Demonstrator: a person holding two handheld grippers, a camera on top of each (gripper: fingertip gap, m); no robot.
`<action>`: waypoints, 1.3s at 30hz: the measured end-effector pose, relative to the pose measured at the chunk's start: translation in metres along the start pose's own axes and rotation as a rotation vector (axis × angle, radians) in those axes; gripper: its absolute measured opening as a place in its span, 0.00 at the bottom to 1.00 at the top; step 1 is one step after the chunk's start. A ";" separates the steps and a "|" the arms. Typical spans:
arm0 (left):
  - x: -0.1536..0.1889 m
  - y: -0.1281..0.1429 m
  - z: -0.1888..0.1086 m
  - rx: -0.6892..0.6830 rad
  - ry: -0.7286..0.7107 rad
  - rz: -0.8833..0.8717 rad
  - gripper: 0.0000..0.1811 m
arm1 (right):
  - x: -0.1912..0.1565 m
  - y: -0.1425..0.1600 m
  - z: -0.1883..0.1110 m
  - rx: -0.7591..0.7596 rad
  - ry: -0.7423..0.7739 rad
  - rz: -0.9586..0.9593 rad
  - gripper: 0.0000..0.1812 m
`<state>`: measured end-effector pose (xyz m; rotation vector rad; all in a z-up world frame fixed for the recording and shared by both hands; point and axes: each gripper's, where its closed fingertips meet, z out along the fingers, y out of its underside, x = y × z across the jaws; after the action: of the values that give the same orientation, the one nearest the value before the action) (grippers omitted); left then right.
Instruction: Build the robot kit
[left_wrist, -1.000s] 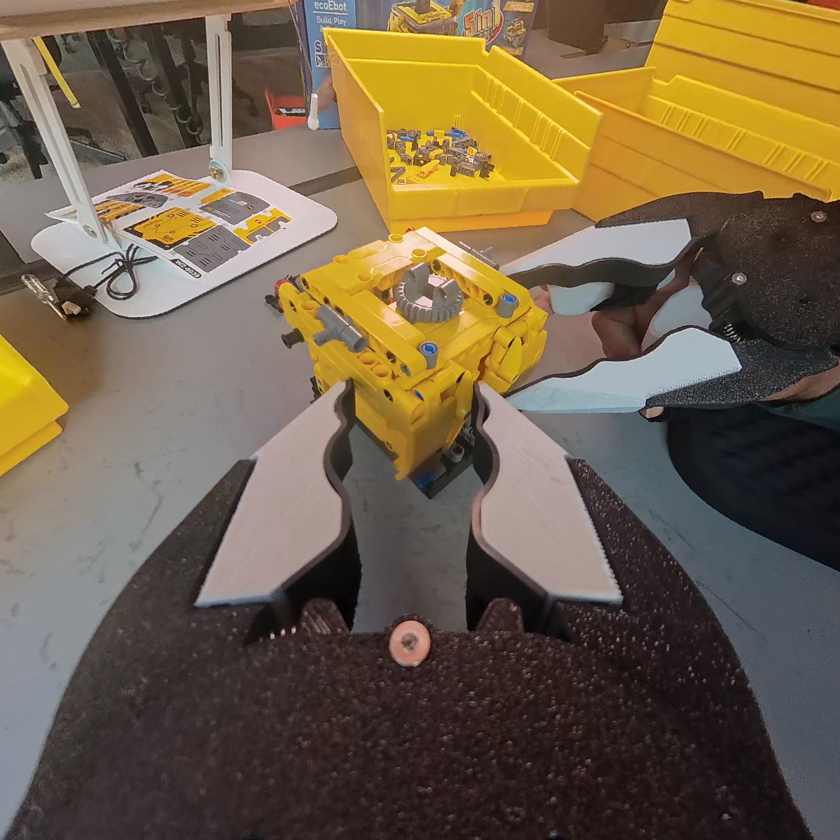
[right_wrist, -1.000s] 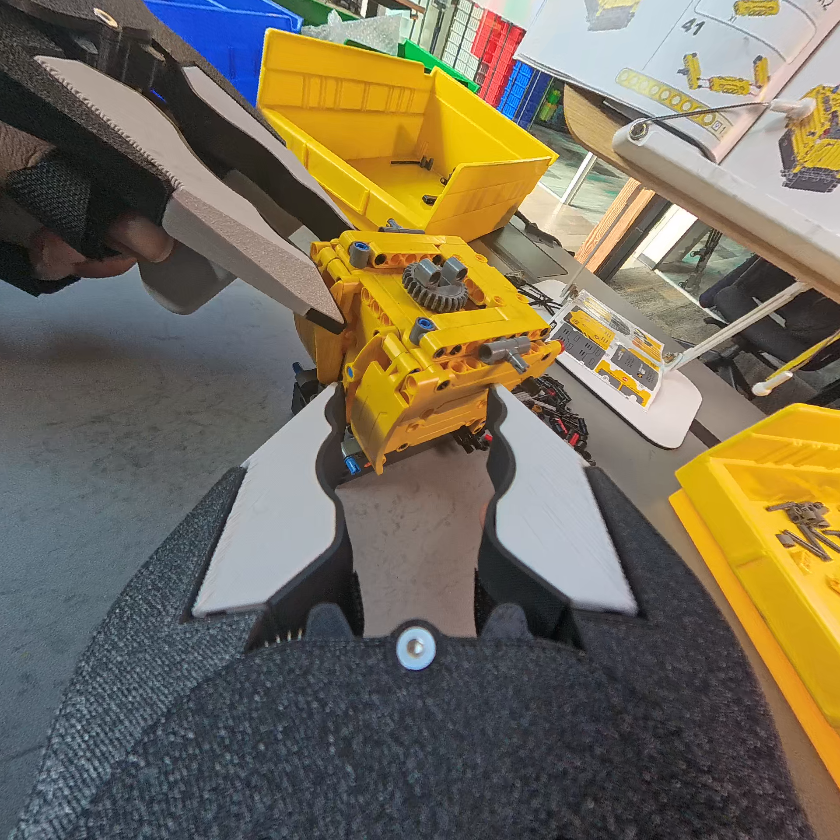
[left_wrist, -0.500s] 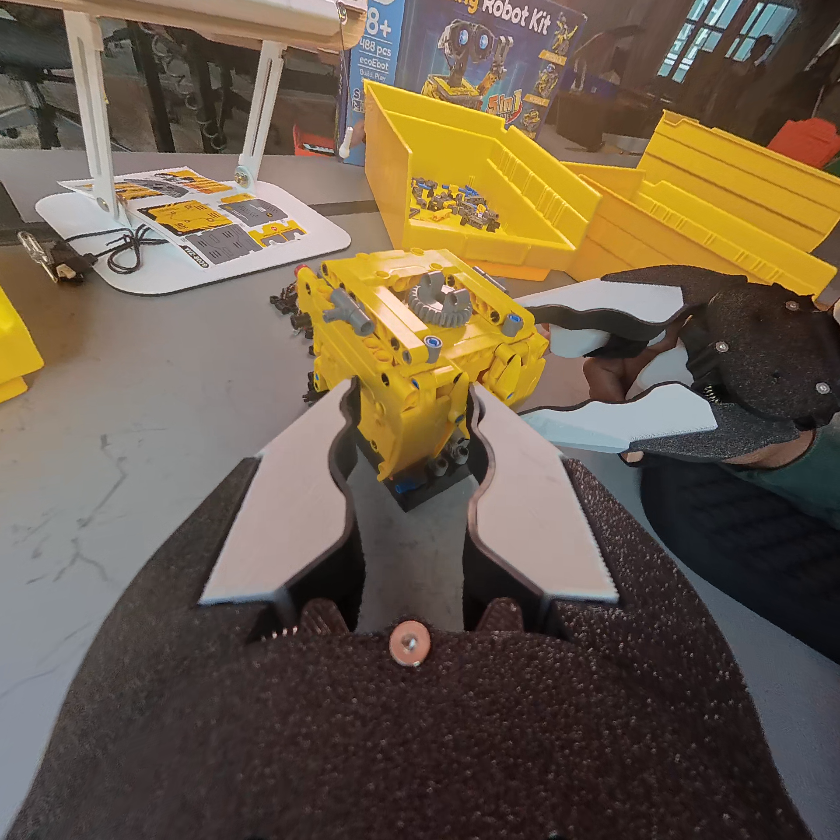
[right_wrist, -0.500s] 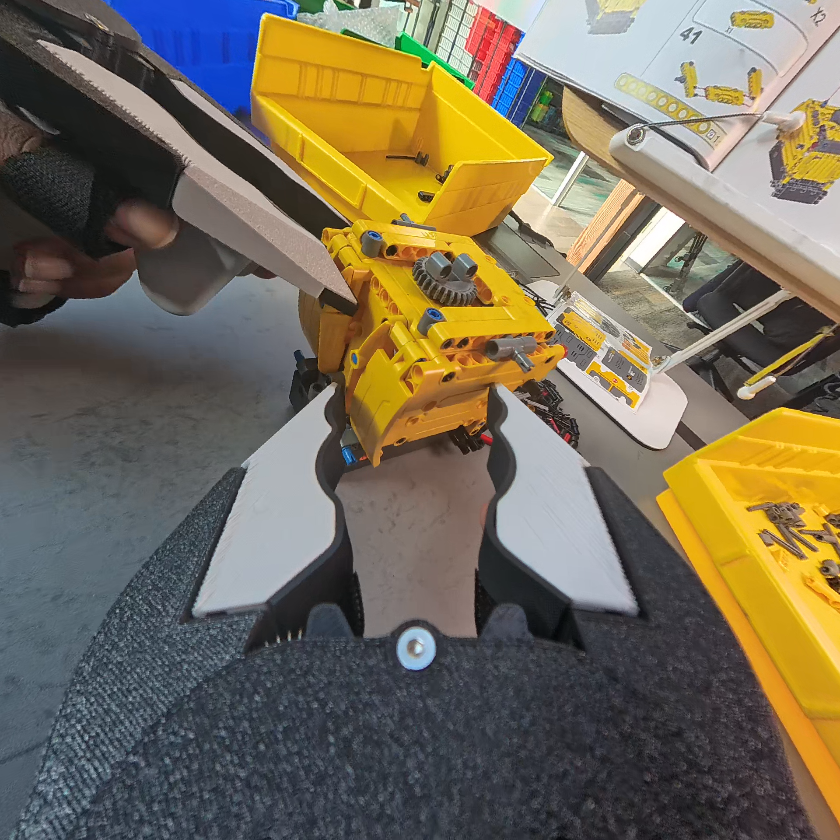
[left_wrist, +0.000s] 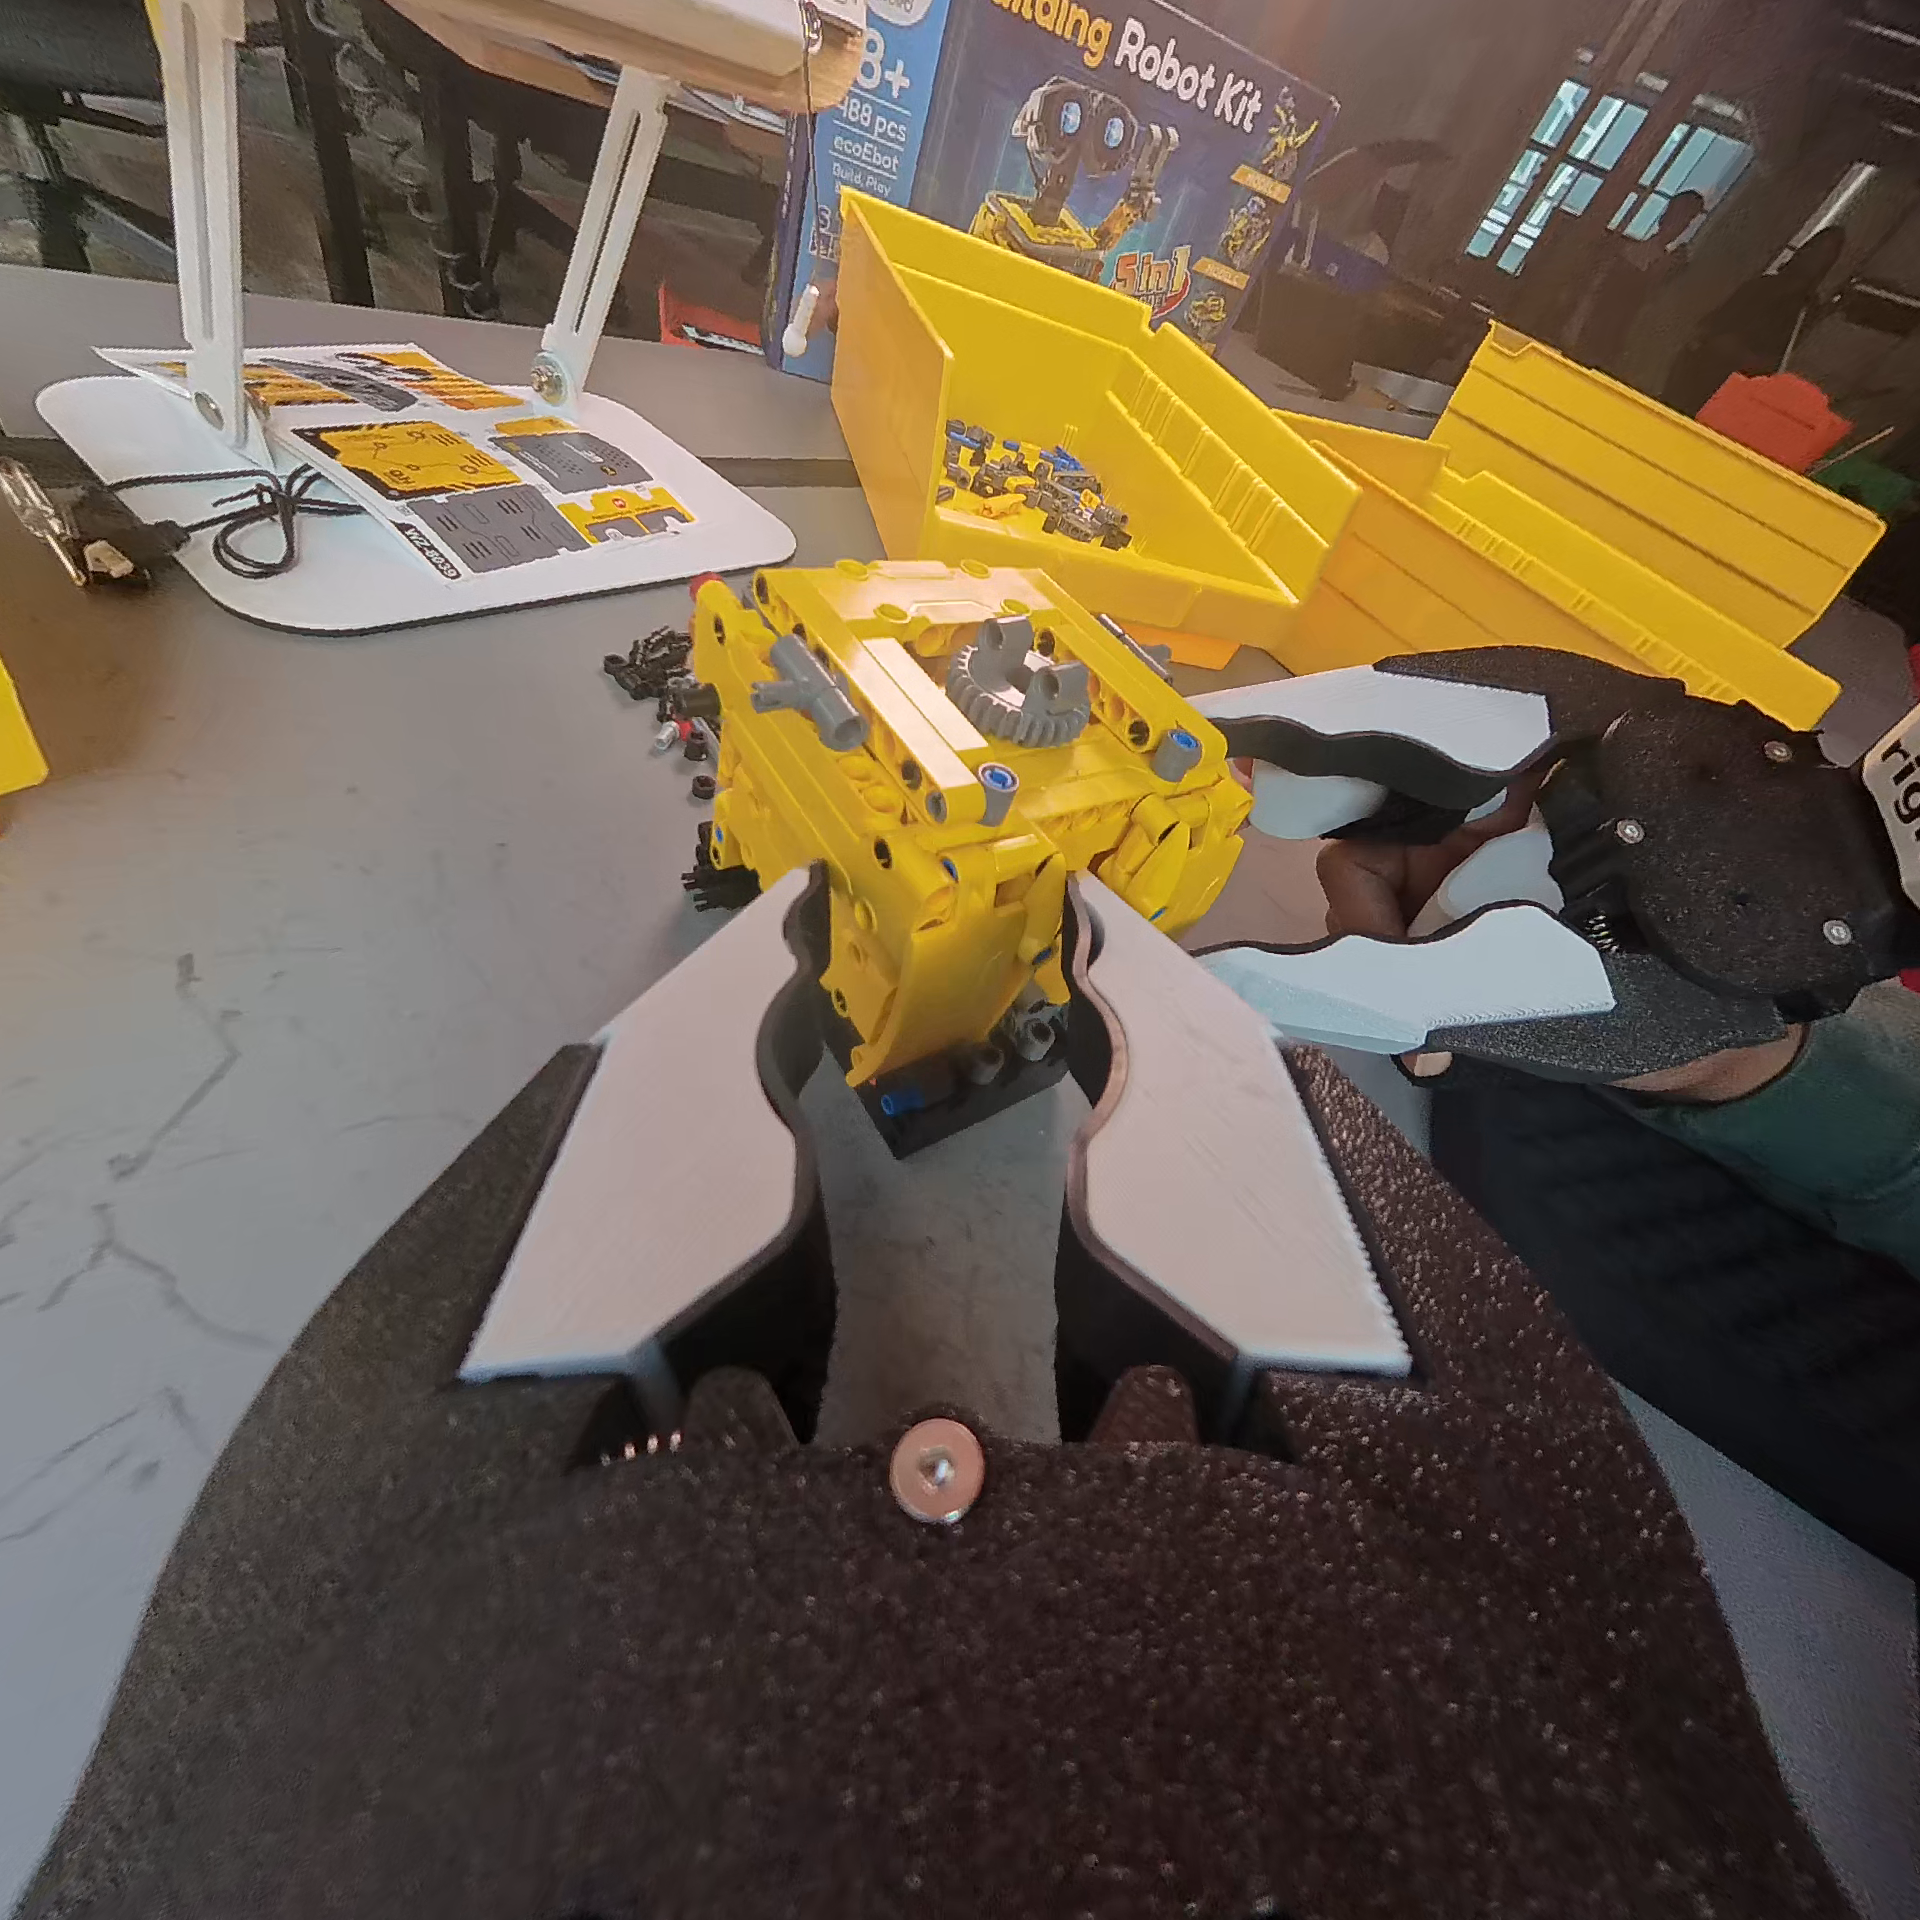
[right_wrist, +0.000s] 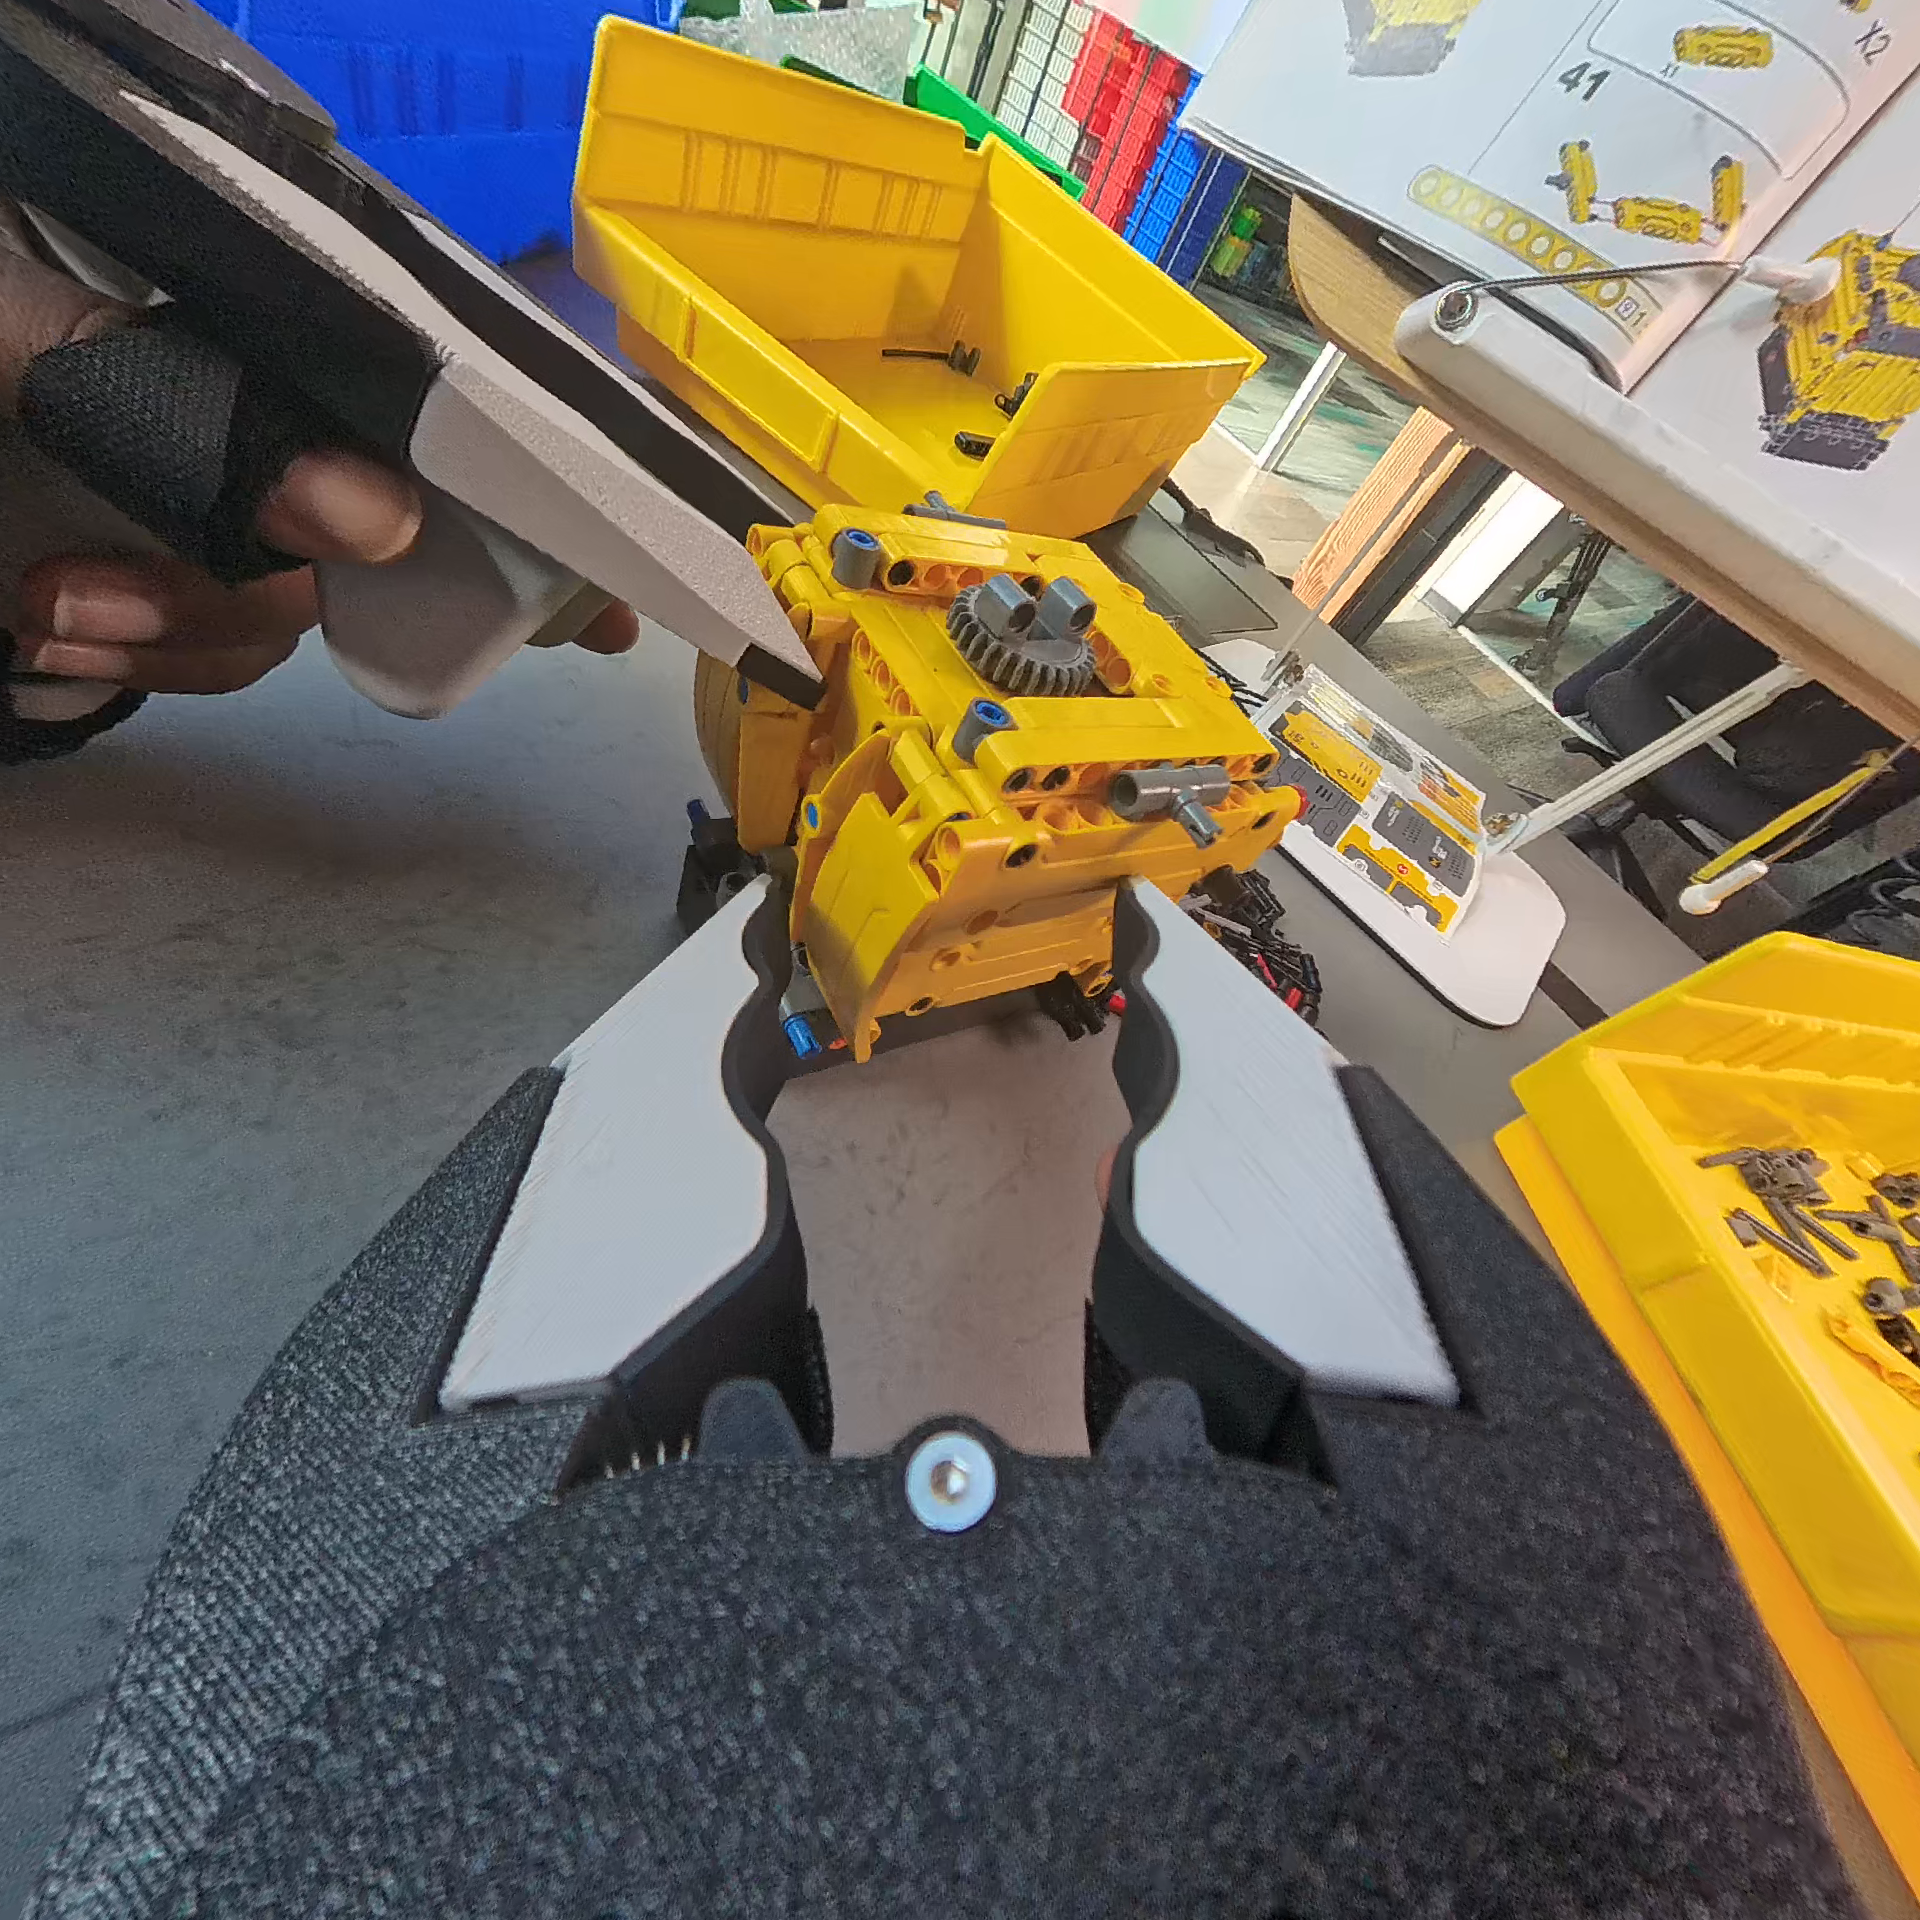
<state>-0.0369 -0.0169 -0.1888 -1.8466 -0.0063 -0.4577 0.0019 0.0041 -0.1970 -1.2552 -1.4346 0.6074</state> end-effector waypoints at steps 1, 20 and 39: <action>0.001 0.000 0.000 -0.001 0.006 0.008 0.24 | 0.000 0.000 0.000 -0.001 0.000 0.001 0.34; -0.007 0.017 -0.023 -0.194 0.122 0.370 0.05 | -0.023 0.010 -0.013 -0.099 -0.075 -0.081 0.06; -0.033 0.008 -0.021 -0.158 0.139 0.042 0.18 | -0.073 -0.009 0.003 -0.059 -0.123 -0.250 0.13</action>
<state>-0.0715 -0.0317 -0.2012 -1.9615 0.1666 -0.5700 -0.0144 -0.0650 -0.2174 -1.0765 -1.6918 0.4806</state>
